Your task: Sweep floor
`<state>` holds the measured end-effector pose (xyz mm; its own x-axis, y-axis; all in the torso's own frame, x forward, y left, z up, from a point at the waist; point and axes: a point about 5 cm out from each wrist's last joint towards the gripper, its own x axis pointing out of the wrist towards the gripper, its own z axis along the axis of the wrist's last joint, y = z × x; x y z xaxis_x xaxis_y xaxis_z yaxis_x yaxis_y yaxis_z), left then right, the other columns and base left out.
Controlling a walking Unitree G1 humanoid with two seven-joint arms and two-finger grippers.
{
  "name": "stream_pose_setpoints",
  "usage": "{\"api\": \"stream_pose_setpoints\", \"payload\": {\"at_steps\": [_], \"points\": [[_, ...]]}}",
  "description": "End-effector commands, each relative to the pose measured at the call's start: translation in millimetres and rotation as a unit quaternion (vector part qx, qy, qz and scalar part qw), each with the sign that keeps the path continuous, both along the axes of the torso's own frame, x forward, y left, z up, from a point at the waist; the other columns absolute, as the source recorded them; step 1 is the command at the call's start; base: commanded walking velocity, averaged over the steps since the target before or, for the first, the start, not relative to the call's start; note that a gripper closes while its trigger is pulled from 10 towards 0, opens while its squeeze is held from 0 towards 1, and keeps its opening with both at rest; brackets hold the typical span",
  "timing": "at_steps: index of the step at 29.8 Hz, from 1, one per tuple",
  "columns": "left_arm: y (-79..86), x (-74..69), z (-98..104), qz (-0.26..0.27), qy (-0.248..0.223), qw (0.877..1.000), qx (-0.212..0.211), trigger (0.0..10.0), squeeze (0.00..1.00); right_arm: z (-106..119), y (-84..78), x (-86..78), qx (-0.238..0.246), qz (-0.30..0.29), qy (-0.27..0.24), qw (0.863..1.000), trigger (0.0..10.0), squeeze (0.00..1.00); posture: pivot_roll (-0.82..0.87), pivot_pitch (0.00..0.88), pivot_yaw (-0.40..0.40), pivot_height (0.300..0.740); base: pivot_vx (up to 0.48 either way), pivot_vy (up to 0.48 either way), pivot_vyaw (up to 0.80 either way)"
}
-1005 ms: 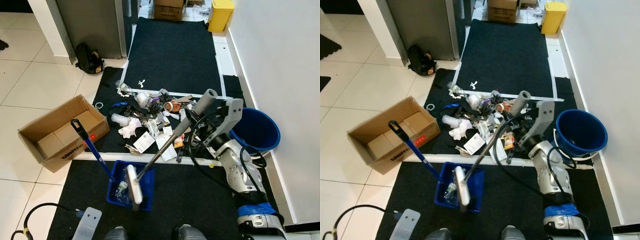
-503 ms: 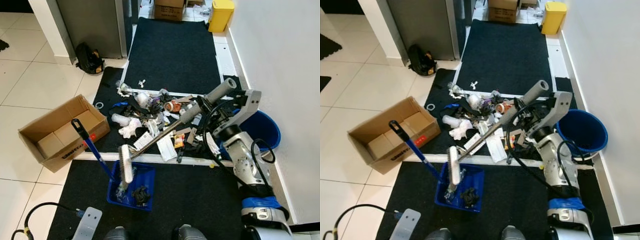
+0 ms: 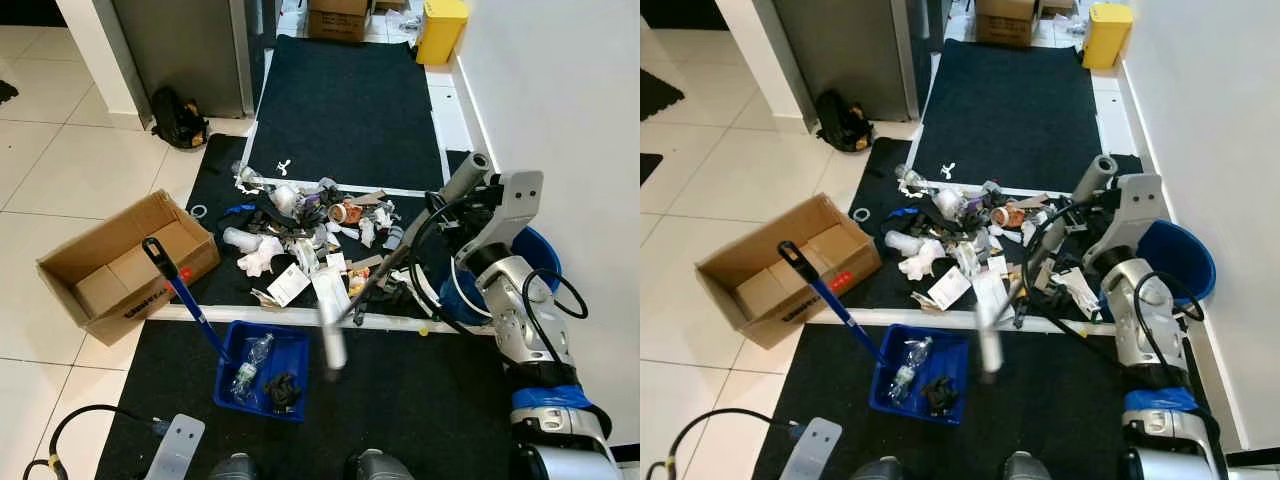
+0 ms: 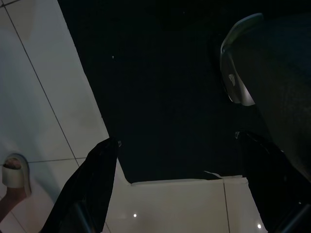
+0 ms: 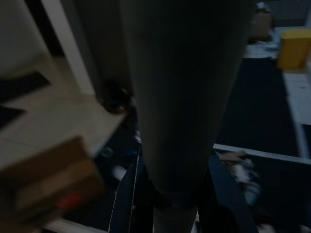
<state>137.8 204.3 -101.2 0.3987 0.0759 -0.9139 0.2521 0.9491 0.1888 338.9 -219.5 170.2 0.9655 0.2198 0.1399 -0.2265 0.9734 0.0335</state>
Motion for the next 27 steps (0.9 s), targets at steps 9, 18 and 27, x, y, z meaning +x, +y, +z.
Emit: {"api": "stream_pose_setpoints", "payload": {"at_steps": [9,18,27], "points": [[-16.5,-18.6,-8,-0.009,0.031,0.999,-0.023,10.0,0.00,-46,-12.8,-1.3,-0.033,-0.096,0.077,0.992,0.0,0.00,0.05,0.153,-0.011,0.740,0.000,0.000,0.00],[-10.0,-18.1,-7,-0.006,0.030,0.999,-0.017,10.0,0.00,-55,-23.4,-4.1,-0.024,-0.134,0.078,0.988,0.0,0.00,0.06,0.159,-0.001,0.740,0.000,0.000,0.00],[-7.6,-19.0,-7,-0.008,0.031,0.999,-0.015,10.0,0.00,-39,-30.6,-0.8,-0.017,-0.151,0.037,0.988,0.0,0.00,0.06,0.161,0.004,0.740,0.000,0.000,0.00]]}}
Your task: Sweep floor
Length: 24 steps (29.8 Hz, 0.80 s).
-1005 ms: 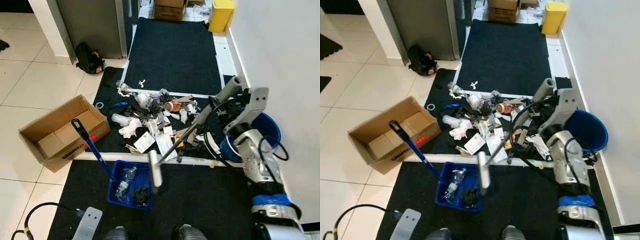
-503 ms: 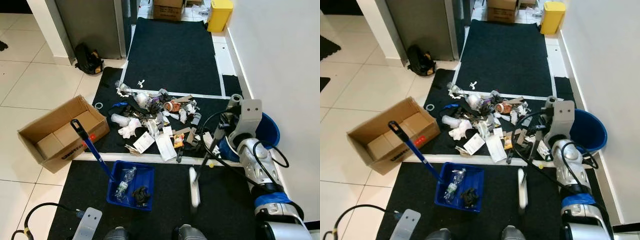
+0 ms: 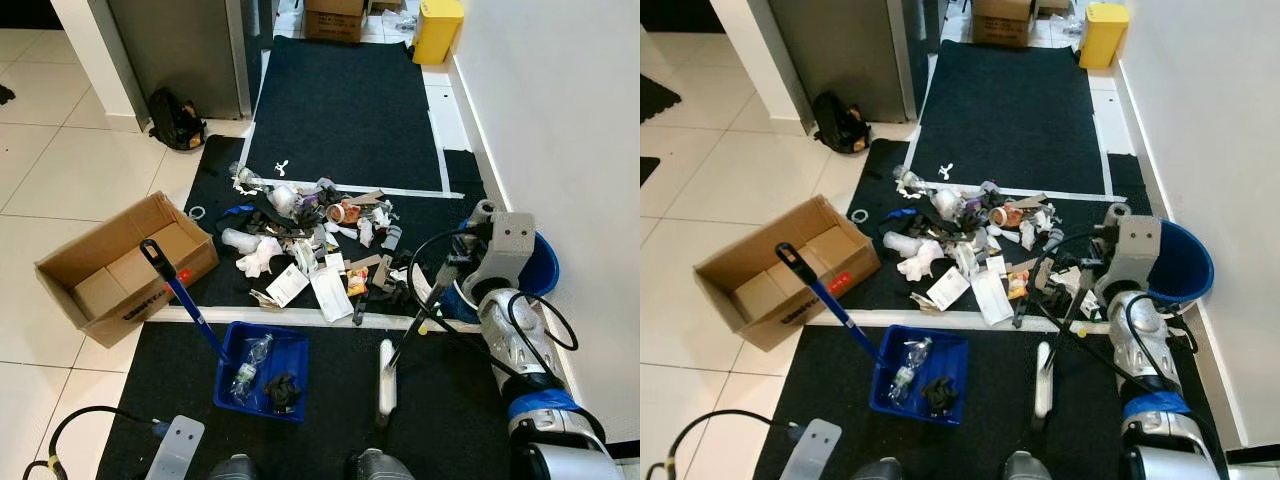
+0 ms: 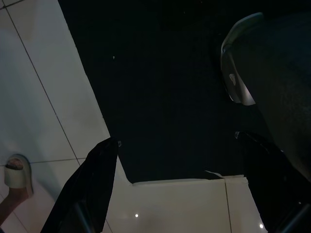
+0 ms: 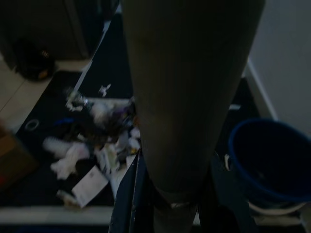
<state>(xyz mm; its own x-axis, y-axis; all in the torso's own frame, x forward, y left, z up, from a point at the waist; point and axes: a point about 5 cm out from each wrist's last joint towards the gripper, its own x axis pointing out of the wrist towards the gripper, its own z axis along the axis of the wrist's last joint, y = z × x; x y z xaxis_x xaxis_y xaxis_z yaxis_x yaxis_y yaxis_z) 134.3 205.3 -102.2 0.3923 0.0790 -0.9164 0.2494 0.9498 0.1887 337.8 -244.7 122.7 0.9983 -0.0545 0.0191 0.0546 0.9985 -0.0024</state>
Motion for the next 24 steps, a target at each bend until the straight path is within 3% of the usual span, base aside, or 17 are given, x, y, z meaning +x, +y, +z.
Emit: {"api": "stream_pose_setpoints", "payload": {"at_steps": [1,24], "points": [[-8.8,-15.7,-6,-0.009,0.028,0.999,-0.016,10.0,0.00,9,-5.8,0.6,0.000,-0.012,-0.025,1.000,0.0,0.00,0.06,0.161,0.004,0.740,0.000,0.000,0.00],[-8.5,-17.0,-7,-0.006,0.028,0.999,-0.016,10.0,0.00,-26,17.3,1.9,0.030,0.012,0.026,0.999,0.0,0.00,0.07,0.174,0.006,0.740,0.000,0.000,0.00]]}}
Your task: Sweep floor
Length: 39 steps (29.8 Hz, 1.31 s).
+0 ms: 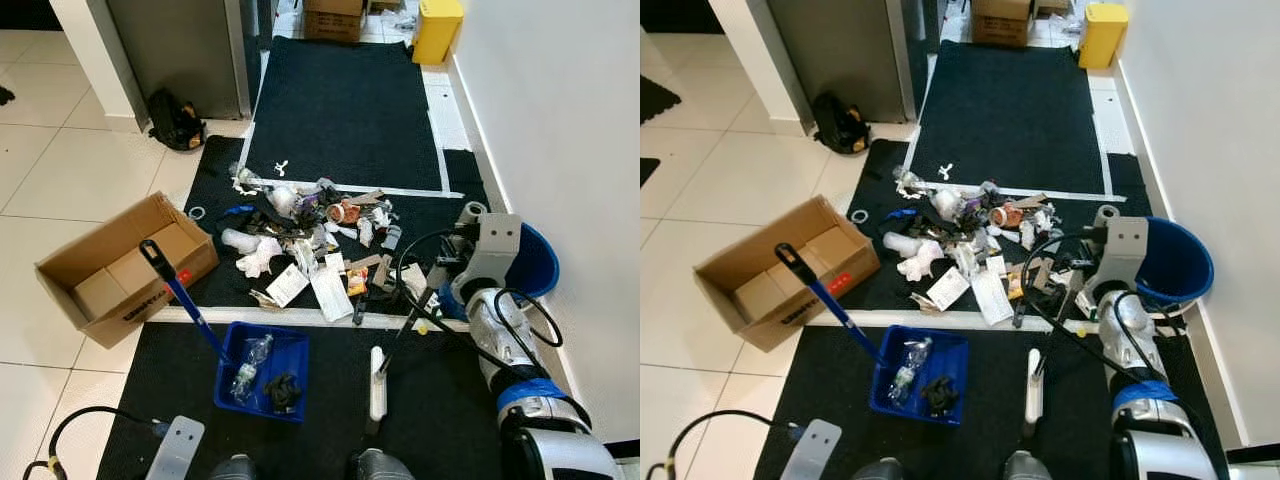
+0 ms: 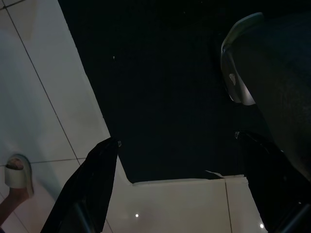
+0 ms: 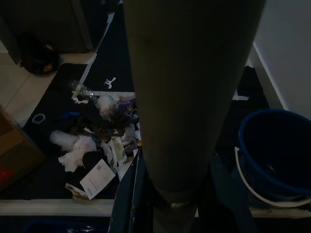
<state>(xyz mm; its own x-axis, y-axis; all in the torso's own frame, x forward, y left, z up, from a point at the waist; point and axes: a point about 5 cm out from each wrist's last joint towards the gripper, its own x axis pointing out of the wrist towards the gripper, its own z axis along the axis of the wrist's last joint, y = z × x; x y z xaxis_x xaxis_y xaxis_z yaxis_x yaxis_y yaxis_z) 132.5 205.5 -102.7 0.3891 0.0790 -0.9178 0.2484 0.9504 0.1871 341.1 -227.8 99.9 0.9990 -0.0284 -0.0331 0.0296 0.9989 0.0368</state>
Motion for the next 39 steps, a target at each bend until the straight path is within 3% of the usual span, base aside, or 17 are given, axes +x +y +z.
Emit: {"api": "stream_pose_setpoints", "payload": {"at_steps": [1,10,26,39], "points": [[-8.3,-15.0,-6,-0.007,0.026,1.000,-0.015,10.0,0.00,-5,0.3,-2.3,0.015,-0.001,-0.001,1.000,0.0,0.00,0.07,0.174,0.006,0.740,0.000,0.000,0.00],[-5.6,-14.8,-6,-0.006,0.025,1.000,-0.012,10.0,0.00,-5,-5.5,-5.9,0.059,-0.020,-0.026,0.998,0.0,0.00,0.07,0.173,0.016,0.740,0.000,0.000,0.00],[-3.0,-10.7,-4,-0.013,0.022,1.000,-0.008,10.0,0.00,9,-11.6,-6.8,0.003,-0.012,-0.069,0.998,0.0,0.00,0.07,0.160,0.023,0.740,0.000,0.000,0.00],[-1.6,-11.3,-4,-0.012,0.022,1.000,-0.009,10.0,0.00,-8,-3.1,-10.1,0.000,-0.007,-0.040,0.999,0.0,0.00,0.08,0.173,0.031,0.740,0.000,0.000,0.00]]}}
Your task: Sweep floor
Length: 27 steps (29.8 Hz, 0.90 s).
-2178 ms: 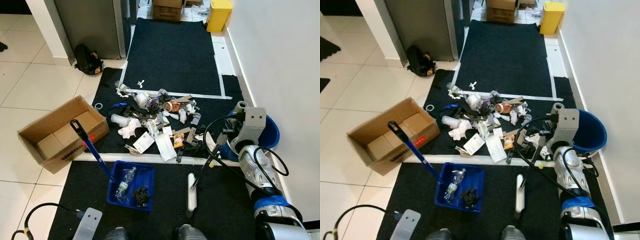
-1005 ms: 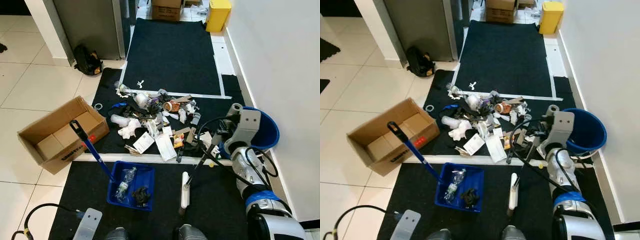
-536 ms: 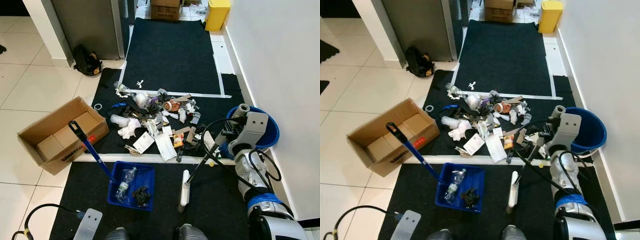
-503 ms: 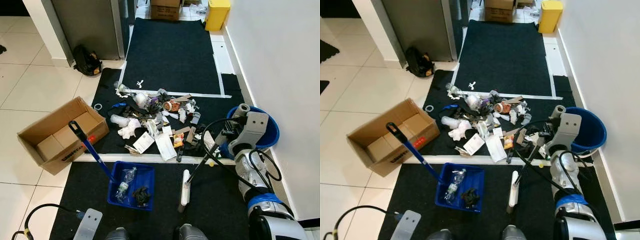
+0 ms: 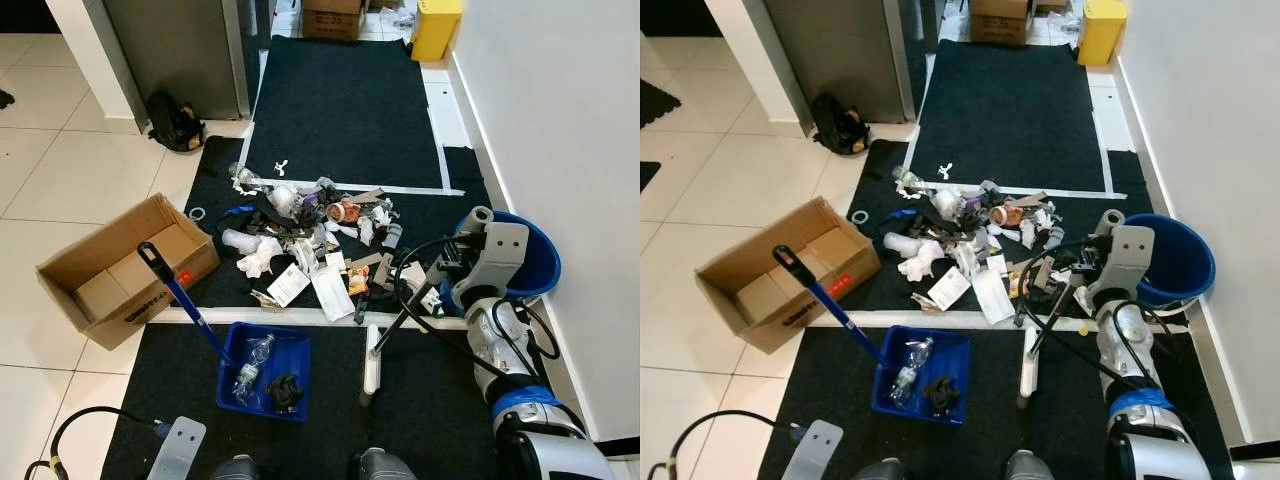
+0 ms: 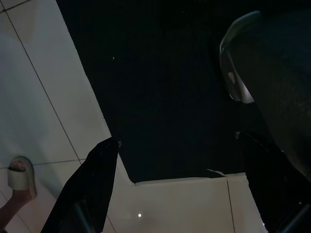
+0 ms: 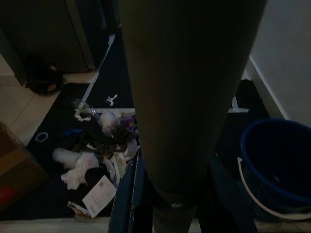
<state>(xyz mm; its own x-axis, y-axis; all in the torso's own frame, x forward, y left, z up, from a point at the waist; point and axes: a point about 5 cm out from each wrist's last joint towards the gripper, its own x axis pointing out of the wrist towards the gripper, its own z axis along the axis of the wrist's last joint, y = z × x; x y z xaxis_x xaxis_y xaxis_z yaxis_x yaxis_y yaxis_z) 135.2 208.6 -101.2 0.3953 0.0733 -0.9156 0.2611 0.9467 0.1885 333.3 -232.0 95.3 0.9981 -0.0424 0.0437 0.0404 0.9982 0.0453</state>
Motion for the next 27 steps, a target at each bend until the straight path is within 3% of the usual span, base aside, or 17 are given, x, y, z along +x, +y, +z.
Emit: {"api": "stream_pose_setpoints", "payload": {"at_steps": [1,2,8,9,10,12,13,19,20,21,22,23,27], "points": [[-4.1,-14.9,-5.6,-0.005,0.026,1.000,-0.008,10.0,0.00,-5.8,1.9,-3.2,-0.003,-0.001,0.003,1.000,0.6,0.00,0.08,0.173,0.031,0.740,0.000,0.000,0.00],[-3.5,-15.6,-5.7,-0.006,0.027,1.000,-0.007,10.0,0.00,-7.5,2.7,-3.7,-0.003,-0.001,0.006,1.000,1.4,0.00,0.08,0.176,0.034,0.740,0.000,0.000,0.00],[-2.7,-16.3,-5.7,-0.006,0.028,1.000,-0.007,10.0,0.00,-9.8,4.4,-4.2,-0.004,-0.001,0.010,1.000,1.3,0.00,0.08,0.176,0.034,0.740,0.000,0.000,0.00],[-2.3,-16.3,-5.7,-0.006,0.028,1.000,-0.006,10.0,0.00,-10.2,5.1,-4.1,-0.004,-0.001,0.011,1.000,1.8,0.00,0.08,0.177,0.036,0.740,0.000,0.000,0.00],[-1.9,-16.4,-5.6,-0.007,0.028,1.000,-0.006,10.0,0.00,-10.7,5.4,-4.2,-0.004,-0.002,0.012,1.000,8.9,0.00,0.08,0.177,0.036,0.740,0.000,0.000,0.00],[-1.7,-16.4,-5.6,-0.007,0.028,1.000,-0.006,10.0,0.00,-11.1,5.5,-4.2,-0.004,-0.003,0.013,1.000,8.9,0.00,0.08,0.177,0.036,0.740,0.000,0.000,0.00],[-1.6,-16.4,-5.6,-0.007,0.028,1.000,-0.006,10.0,0.00,-11.9,5.3,-4.4,-0.004,-0.004,0.015,1.000,10.0,0.00,0.08,0.177,0.036,0.740,0.000,0.000,0.00],[-1.5,-16.9,-5.7,-0.006,0.028,1.000,-0.007,10.0,0.00,-15.2,3.8,-5.8,-0.003,-0.012,0.021,1.000,10.0,0.00,0.08,0.177,0.036,0.740,0.000,0.000,0.00],[-1.5,-17.0,-5.7,-0.006,0.028,1.000,-0.007,10.0,0.00,-15.3,3.3,-5.9,-0.004,-0.014,0.021,1.000,10.0,0.40,0.08,0.177,0.036,0.740,0.000,0.000,0.00],[-1.5,-17.0,-5.7,-0.006,0.028,1.000,-0.007,10.0,0.00,-15.3,3.3,-5.9,-0.004,-0.014,0.021,1.000,10.0,0.40,0.08,0.177,0.036,0.740,0.000,0.000,0.00],[-1.5,-17.1,-5.8,-0.006,0.029,1.000,-0.007,10.0,0.00,-15.4,2.5,-6.1,-0.005,-0.017,0.021,1.000,10.0,0.90,0.08,0.177,0.036,0.740,0.000,0.000,0.00],[-1.6,-17.2,-5.8,-0.006,0.029,1.000,-0.007,10.0,0.00,-15.4,2.1,-6.2,-0.005,-0.018,0.021,1.000,10.0,0.95,0.08,0.177,0.036,0.740,0.000,0.000,0.00],[-1.6,-17.1,-5.8,-0.006,0.029,1.000,-0.007,10.0,0.00,-15.5,2.0,-6.2,-0.004,-0.018,0.021,1.000,10.0,0.98,0.08,0.177,0.036,0.740,0.000,0.000,0.00]]}}
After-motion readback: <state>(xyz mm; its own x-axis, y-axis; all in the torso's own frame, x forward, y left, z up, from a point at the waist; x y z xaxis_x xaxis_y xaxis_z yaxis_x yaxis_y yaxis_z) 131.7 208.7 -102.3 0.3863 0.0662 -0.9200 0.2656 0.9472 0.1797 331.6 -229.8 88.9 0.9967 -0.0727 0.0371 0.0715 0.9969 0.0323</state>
